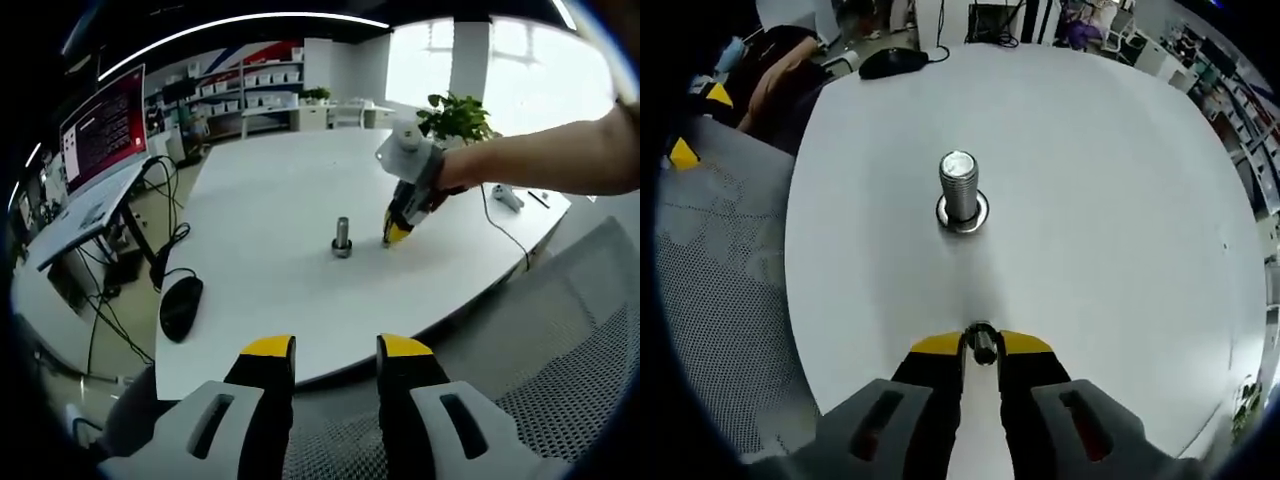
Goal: Place the washer onto the threaded stud by aligning its center hole with the stud, sliding it down to the base, and recovering from edge contact or off-axis alignment until the washer reaches the visible bottom stop.
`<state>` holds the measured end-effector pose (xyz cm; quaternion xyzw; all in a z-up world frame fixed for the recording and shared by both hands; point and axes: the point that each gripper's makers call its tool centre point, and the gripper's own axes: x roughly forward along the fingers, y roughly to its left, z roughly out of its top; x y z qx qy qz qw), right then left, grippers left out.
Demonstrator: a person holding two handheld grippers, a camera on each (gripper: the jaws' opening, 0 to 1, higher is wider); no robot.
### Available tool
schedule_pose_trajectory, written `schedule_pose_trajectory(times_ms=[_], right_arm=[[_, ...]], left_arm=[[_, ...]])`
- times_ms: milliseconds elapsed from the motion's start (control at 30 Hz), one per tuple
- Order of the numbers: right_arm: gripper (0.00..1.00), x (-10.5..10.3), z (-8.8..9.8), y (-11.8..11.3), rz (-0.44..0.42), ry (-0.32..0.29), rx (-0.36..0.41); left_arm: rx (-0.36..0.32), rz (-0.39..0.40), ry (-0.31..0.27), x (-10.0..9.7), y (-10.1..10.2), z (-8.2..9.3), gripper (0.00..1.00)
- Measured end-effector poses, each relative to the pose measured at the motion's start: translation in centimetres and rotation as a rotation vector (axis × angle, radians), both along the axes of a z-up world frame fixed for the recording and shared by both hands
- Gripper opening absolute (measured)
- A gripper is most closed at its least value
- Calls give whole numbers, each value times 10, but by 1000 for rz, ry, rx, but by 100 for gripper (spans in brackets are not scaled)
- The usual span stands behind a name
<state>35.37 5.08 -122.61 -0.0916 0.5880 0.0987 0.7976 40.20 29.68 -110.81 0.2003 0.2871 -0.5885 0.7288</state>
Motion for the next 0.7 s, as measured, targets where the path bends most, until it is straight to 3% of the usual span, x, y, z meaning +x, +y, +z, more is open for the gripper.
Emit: schedule_pose_trajectory(times_ms=[133,300,533,700], right_arm=[[29,-4,1,-4,-15,-3,-17],[34,-15,17,-5,-53,-45,-6],[36,-34,67,-8,-119,-154,21],[39,-57,115,-9,-223,-279,68]], left_arm=[[2,-2,-1,0,0,-1,31],[5,-7,-2,-1,0,-1,31],[4,-17,-2,-2,0,-1,31],[2,-19,0,-3,0,0,31]])
